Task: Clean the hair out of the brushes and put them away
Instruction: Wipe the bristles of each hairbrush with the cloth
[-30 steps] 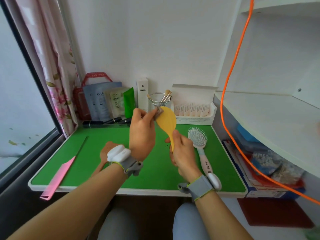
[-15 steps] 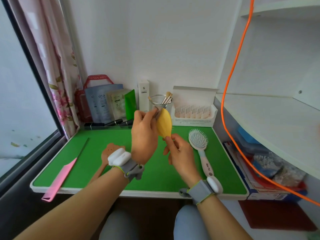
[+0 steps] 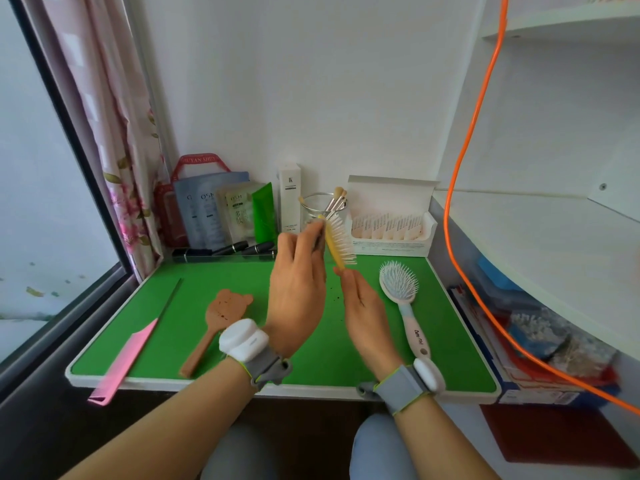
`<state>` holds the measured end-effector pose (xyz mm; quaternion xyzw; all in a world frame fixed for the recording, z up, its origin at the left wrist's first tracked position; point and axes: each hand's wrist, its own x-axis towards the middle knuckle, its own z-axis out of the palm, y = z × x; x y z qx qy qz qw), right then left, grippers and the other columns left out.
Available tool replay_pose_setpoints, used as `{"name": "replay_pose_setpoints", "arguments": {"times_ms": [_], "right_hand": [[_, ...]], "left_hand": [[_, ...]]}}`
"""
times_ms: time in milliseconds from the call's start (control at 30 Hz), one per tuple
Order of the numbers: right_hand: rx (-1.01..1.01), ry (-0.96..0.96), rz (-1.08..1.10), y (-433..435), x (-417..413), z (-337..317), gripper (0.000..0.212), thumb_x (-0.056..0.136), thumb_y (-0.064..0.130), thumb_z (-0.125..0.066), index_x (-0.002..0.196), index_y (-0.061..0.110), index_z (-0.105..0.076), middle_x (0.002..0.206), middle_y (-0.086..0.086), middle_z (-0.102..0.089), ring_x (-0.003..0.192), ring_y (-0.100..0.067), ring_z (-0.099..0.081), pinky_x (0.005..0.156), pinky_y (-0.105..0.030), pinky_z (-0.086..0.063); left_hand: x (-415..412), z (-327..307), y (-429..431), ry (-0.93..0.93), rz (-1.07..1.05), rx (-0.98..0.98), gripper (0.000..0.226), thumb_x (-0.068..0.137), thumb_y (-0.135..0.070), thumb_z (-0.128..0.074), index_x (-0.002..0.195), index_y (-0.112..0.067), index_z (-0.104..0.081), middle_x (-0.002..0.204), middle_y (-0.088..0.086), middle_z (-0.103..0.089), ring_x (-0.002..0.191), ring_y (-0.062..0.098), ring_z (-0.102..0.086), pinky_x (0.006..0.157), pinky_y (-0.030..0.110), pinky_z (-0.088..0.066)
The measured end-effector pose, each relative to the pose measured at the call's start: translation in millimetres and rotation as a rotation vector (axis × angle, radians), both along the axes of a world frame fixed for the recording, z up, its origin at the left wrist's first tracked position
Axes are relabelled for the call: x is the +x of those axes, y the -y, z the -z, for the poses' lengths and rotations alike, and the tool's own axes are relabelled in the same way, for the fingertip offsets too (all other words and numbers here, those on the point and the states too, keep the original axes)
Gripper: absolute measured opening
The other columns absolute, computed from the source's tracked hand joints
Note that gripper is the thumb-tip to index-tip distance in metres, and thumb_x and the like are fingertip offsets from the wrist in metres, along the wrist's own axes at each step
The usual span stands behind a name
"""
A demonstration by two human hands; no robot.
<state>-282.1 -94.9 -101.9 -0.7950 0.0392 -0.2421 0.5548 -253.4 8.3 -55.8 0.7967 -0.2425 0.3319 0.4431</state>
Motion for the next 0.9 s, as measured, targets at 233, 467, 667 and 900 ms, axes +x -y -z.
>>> {"name": "replay_pose_setpoints", "arguments": {"times_ms": [233,467,667,900], "right_hand": [[0.053,-0.003,0.021,1,5,7,0.027,0.100,0.040,-0.039,0.099,0.019,-0.057,0.077,-0.013,-0.057,0.060,-0.013,-0.044,0.056,-0.028,-0.032],[0.036,0.031,0.014,2,6,12,0.022,0.098,0.047,-0.041,0.091,0.031,-0.054,0.065,-0.002,-0.047,0.054,-0.006,-0.035,0.048,-0.020,-0.028],[0.016,0.042,0.021,6,4,11,0.010,0.096,0.049,-0.044,0.095,0.044,-0.053,0.076,-0.001,-0.061,0.062,-0.013,-0.048,0.059,-0.031,-0.042],[-0.108,0.049,0.107,15,4,1,0.023,0.094,0.052,-0.043,0.091,0.031,-0.053,0.069,-0.005,-0.057,0.065,-0.023,-0.051,0.070,-0.042,-0.045]], "left_hand": [[-9,8,-4,-0.007,0.035,-0.079,0.037,0.096,-0.005,-0.044,0.132,-0.010,-0.049,0.101,0.005,-0.044,0.082,0.008,-0.046,0.069,0.019,-0.038],[4,-5,-11,0.092,-0.043,0.064,0.032,0.093,-0.003,-0.053,0.123,-0.007,-0.060,0.094,0.012,-0.046,0.073,0.024,-0.052,0.059,0.031,-0.045],[26,-29,-21,-0.230,-0.029,-0.232,0.029,0.096,-0.013,-0.050,0.122,-0.014,-0.060,0.106,0.005,-0.058,0.090,0.013,-0.056,0.086,0.026,-0.048],[33,-43,-42,-0.545,0.385,-0.307,0.021,0.089,-0.012,-0.061,0.097,-0.029,-0.071,0.087,-0.009,-0.075,0.081,0.012,-0.072,0.069,0.023,-0.058]]}}
